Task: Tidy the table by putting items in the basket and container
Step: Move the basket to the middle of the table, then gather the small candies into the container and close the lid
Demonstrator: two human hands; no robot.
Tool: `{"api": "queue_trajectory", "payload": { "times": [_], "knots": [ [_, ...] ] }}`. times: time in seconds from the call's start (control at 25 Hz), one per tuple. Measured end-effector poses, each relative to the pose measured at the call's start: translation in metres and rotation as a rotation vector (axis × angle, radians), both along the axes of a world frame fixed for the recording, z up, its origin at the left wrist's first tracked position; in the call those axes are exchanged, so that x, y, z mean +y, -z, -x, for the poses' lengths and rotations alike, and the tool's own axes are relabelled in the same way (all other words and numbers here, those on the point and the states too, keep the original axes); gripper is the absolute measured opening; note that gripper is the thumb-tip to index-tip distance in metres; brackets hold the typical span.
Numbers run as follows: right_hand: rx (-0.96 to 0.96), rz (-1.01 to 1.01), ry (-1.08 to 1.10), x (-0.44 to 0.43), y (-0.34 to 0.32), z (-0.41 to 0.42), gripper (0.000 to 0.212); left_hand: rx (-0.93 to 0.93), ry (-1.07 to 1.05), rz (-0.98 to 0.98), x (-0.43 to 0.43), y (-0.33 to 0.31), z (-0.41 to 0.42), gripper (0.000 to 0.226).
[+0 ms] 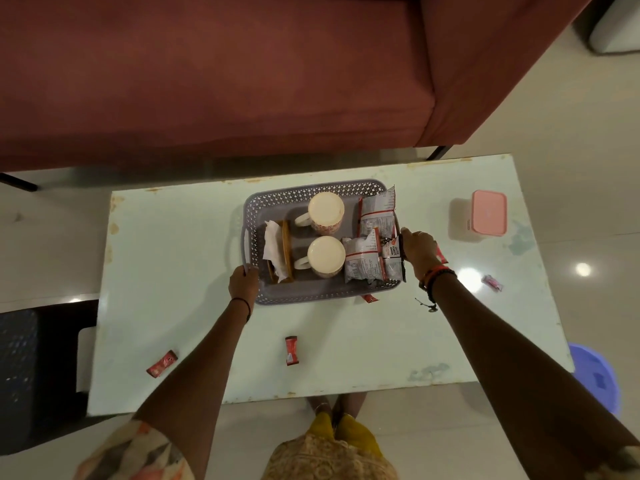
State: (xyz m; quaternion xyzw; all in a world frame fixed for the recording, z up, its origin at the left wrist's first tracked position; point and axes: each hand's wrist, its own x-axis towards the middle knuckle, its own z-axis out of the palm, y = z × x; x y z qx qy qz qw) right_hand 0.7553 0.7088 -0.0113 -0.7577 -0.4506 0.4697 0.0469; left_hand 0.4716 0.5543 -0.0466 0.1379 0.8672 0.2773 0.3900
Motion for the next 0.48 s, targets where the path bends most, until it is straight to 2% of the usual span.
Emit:
{"api": "queue_trajectory", "payload": {
  "times": [0.16, 0.28, 0.4, 0.48],
  "knots": [
    [-0.006, -0.064, 0.095, -0.02, 0.008, -0.002, 0.042, 0.032, -0.07, 0.001, -0.033, -0.002, -0.026, 0.047],
    [-0.018, -0.066, 0.133, -0.035, 0.012, -0.013, 0.033, 0.063, -0.069, 0.052, -0.052, -0.004, -0.048, 0.046],
    [0.033, -0.05, 0.266, -0.053, 0.018, -0.027, 0.044, 0.162, -0.013, 0.172, -0.071, -0.003, -0.075, 0.044],
    [0.051, -0.05, 0.338, -0.062, 0.021, -0.038, 0.044, 0.155, -0.024, 0.211, -0.081, -0.004, -0.099, 0.044]
  ]
}}
